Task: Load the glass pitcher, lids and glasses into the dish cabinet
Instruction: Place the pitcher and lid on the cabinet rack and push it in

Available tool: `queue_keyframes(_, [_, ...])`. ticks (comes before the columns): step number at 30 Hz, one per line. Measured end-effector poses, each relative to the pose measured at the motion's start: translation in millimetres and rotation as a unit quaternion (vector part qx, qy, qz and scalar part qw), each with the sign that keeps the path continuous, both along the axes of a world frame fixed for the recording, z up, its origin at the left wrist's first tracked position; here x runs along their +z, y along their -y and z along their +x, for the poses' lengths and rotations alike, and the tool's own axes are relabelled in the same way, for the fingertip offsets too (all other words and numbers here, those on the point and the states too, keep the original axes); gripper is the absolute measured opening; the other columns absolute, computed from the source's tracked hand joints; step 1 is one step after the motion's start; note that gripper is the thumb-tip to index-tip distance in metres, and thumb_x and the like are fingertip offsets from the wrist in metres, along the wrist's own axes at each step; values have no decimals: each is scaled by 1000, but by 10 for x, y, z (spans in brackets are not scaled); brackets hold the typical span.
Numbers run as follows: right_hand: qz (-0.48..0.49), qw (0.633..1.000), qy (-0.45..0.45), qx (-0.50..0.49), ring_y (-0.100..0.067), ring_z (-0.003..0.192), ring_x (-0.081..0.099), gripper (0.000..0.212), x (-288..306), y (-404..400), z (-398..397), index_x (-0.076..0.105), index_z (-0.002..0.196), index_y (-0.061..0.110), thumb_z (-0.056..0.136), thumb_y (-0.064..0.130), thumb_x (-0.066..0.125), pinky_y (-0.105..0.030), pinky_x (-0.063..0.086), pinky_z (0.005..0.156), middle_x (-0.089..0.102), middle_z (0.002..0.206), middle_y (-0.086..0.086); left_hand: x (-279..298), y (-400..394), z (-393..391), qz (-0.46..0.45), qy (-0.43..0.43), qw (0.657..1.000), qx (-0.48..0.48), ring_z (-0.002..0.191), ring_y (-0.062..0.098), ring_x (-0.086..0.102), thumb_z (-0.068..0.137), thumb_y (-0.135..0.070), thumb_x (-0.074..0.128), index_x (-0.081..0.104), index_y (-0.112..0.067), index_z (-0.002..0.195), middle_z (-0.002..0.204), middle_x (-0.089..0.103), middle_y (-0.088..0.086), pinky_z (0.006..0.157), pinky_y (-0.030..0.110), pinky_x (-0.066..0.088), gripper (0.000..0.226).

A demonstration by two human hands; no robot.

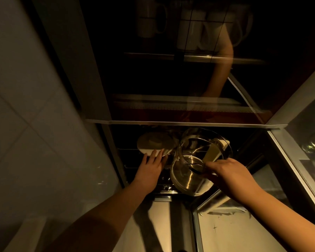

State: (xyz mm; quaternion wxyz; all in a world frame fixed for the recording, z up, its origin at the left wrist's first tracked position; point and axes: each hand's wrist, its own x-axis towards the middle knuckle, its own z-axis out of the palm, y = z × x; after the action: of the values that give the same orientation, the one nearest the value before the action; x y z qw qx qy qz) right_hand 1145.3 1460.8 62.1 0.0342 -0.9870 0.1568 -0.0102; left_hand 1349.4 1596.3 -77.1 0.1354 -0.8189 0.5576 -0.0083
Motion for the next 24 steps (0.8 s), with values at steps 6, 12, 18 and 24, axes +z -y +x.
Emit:
queue_keyframes(6, [3,1000,0,0,-3,92,58,16,-16,-8,-27,58,106,37,92,40,53,-16,29,81,65,95,15,78,61,-12,42,17,998,53,143,38,-6,89,-32,56,-7,-10,150,156,-13,16,114,55,10,90])
queue_keyframes(12, [0,1000,-8,-2,0,98,56,18,-40,-39,-42,56,110,39,93,41,50,-14,27,83,63,102,17,100,51,89,60,13,995,73,144,35,-10,94,-37,49,-21,-6,145,156,-17,16,116,51,2,92])
queue_keyframes(18, [10,1000,-4,-3,-1,99,55,20,-42,-74,-31,56,112,38,94,40,49,-13,24,82,63,104,16,26,23,-29,62,29,997,45,140,37,-20,96,-29,46,-17,-1,144,151,-25,22,115,48,-3,84])
queue_keyframes(24, [17,1000,-1,-4,-2,98,57,19,-32,-102,-10,59,110,36,92,39,53,-14,25,81,64,101,16,31,28,-73,85,40,994,51,140,38,-20,96,-29,46,-14,1,145,151,-24,23,114,48,-3,83])
